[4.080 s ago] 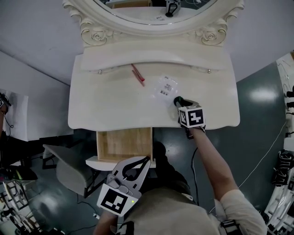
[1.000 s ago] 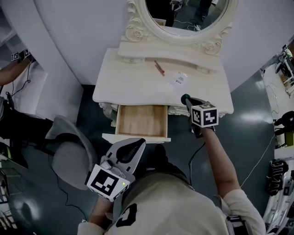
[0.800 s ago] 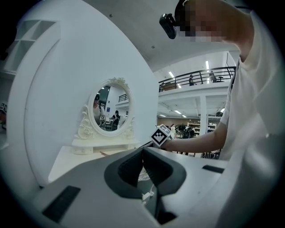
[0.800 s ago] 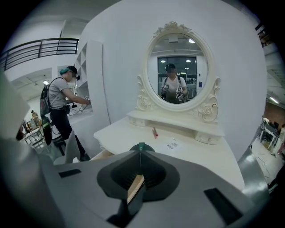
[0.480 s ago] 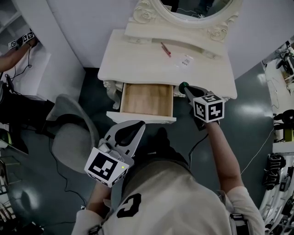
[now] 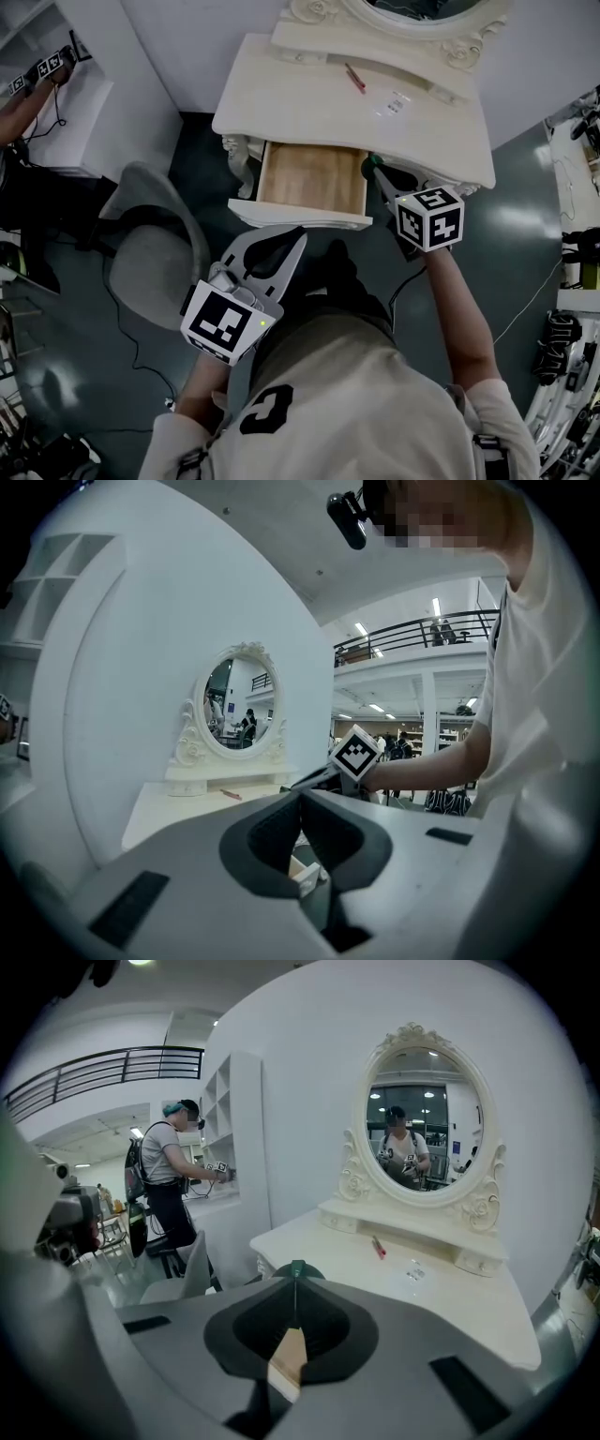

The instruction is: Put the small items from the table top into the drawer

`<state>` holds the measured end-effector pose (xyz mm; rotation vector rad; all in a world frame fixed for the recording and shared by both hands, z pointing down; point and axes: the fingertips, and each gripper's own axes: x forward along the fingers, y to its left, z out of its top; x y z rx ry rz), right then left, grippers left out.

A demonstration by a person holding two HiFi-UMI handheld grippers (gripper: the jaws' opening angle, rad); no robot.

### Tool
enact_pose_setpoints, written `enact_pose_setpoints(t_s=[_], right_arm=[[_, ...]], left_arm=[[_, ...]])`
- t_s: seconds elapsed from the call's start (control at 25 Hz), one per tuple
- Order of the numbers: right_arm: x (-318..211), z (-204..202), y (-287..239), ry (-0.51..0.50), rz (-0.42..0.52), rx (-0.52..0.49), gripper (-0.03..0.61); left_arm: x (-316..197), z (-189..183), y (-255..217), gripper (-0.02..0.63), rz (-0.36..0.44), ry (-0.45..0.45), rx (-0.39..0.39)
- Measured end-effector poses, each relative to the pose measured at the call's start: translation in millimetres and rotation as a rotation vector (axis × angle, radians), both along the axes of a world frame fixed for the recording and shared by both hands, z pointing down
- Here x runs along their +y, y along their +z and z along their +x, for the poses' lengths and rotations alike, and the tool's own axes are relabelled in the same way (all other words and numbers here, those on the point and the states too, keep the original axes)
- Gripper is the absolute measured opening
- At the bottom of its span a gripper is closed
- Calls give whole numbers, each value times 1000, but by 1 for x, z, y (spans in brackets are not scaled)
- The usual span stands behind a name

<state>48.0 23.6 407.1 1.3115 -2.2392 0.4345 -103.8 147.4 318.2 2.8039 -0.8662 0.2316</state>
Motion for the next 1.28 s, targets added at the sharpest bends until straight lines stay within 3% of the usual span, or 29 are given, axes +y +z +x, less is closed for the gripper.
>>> enact_pose_setpoints(t_s=[0.52,0.68,1.04,1.28], right_arm=[[2,-8,8,-54,-32,1,29],[-2,-3,12,-75,-40,-23,29],[-16,14,15,-136,-74,-75,29],[-24,19,20,-205,-100,-98,31]], left_arm=[[-10,10,4,58,-22,11,-26],[-18,20,8,58,-59,12,-96],[-43,68,0,58,-34,14,-71],[-64,88,0,58,-48,-10,-121]])
